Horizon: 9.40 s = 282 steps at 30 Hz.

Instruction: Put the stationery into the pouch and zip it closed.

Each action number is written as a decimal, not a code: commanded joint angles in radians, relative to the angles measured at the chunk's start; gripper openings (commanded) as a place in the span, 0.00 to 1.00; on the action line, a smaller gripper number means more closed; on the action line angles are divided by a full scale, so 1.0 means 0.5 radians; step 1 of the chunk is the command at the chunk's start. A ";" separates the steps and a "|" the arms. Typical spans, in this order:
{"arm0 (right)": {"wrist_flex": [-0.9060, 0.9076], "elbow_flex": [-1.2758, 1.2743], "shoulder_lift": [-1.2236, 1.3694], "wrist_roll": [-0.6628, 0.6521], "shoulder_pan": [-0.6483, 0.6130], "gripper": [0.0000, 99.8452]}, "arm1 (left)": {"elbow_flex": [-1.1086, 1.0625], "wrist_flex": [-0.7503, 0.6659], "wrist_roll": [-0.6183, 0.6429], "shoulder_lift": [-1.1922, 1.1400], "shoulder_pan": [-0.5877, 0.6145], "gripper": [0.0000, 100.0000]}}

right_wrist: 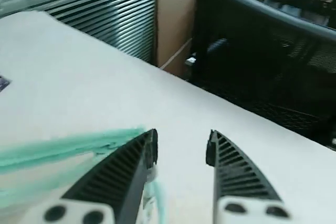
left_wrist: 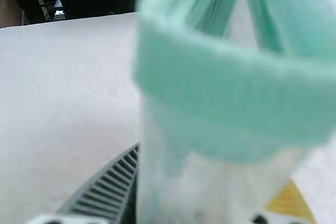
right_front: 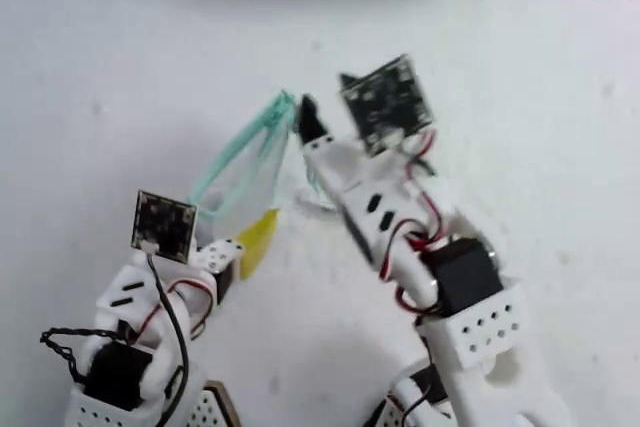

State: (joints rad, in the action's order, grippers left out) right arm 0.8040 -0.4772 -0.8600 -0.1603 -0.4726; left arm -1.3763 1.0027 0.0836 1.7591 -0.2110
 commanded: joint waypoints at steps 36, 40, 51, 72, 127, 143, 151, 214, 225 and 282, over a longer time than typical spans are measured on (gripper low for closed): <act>0.238 0.175 1.318 -0.384 0.189 0.14 | 0.089 -0.083 0.135 -0.008 0.526 0.06; 0.238 0.175 1.524 -0.396 0.195 0.14 | 0.089 -0.083 0.132 -0.008 0.520 0.06; 0.238 0.178 1.702 -0.399 0.195 0.06 | 0.089 -0.107 0.132 -0.008 0.526 0.06; 0.336 0.181 1.714 -0.601 0.026 0.20 | 0.086 -0.107 0.129 -0.008 0.526 0.06; -0.005 0.497 2.349 -0.546 0.480 0.02 | 0.028 -0.347 0.000 -0.008 -0.173 0.06; -0.072 0.482 2.285 -0.163 0.698 0.02 | -0.107 -0.292 -0.018 -0.008 -0.373 0.06; -0.069 0.482 2.303 -0.175 0.652 0.02 | -0.104 -0.144 -0.334 -0.008 -0.511 0.06; 0.032 -0.028 0.204 -0.175 0.582 0.02 | -0.098 -0.120 -0.089 -0.008 -0.342 0.23; 0.308 0.221 -0.539 -0.175 0.204 0.02 | -0.107 -0.123 -0.089 -0.008 -0.342 0.23; 0.278 -0.117 -0.382 -0.175 -0.594 0.25 | -0.110 -0.150 -0.089 -0.008 -0.327 0.23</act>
State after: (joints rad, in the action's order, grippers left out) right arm 0.8991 -0.6122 -1.0380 -0.2401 -0.7672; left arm -1.4408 0.9597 0.0269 1.7515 -0.3844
